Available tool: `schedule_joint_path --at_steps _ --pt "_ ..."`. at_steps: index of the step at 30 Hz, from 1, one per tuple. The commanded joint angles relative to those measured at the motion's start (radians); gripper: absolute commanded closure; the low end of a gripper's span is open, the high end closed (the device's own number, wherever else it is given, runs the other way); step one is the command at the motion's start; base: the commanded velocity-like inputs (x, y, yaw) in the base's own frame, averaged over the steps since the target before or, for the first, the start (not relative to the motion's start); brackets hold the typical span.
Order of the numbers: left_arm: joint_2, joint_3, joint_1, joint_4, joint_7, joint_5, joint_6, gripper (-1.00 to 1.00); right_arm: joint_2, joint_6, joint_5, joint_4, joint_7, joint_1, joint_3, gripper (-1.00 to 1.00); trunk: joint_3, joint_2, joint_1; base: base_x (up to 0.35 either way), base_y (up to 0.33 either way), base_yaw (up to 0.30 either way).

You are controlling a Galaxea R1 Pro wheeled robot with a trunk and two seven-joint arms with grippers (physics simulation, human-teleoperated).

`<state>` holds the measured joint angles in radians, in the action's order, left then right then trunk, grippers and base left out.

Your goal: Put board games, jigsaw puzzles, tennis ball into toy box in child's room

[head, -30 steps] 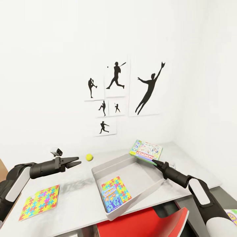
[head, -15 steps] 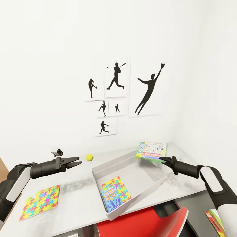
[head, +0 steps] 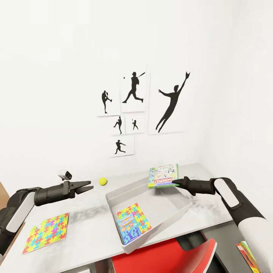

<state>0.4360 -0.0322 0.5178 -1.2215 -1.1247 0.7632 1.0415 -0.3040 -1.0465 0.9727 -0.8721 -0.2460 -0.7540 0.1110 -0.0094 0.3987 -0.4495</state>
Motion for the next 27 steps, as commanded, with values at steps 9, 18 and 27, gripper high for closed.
schedule_joint_path --at_steps 9,18,27 --pt "0.001 -0.002 0.001 0.000 -0.003 0.001 0.005 -1.00 -0.035 -0.001 -0.048 0.003 -0.009 -0.018 0.104 1.00 -0.001 0.001 0.000 0.000 0.000 0.000" --pt "0.003 -0.002 0.001 0.000 -0.003 0.002 0.005 -1.00 -0.043 -0.001 -0.077 0.136 -0.010 -0.124 0.275 1.00 -0.001 0.001 0.000 0.000 0.000 0.000" --pt "0.003 -0.002 0.001 0.000 -0.003 0.002 0.005 -1.00 -0.031 -0.001 -0.081 0.245 -0.010 -0.224 0.441 1.00 -0.001 0.001 0.000 0.000 0.000 0.000"
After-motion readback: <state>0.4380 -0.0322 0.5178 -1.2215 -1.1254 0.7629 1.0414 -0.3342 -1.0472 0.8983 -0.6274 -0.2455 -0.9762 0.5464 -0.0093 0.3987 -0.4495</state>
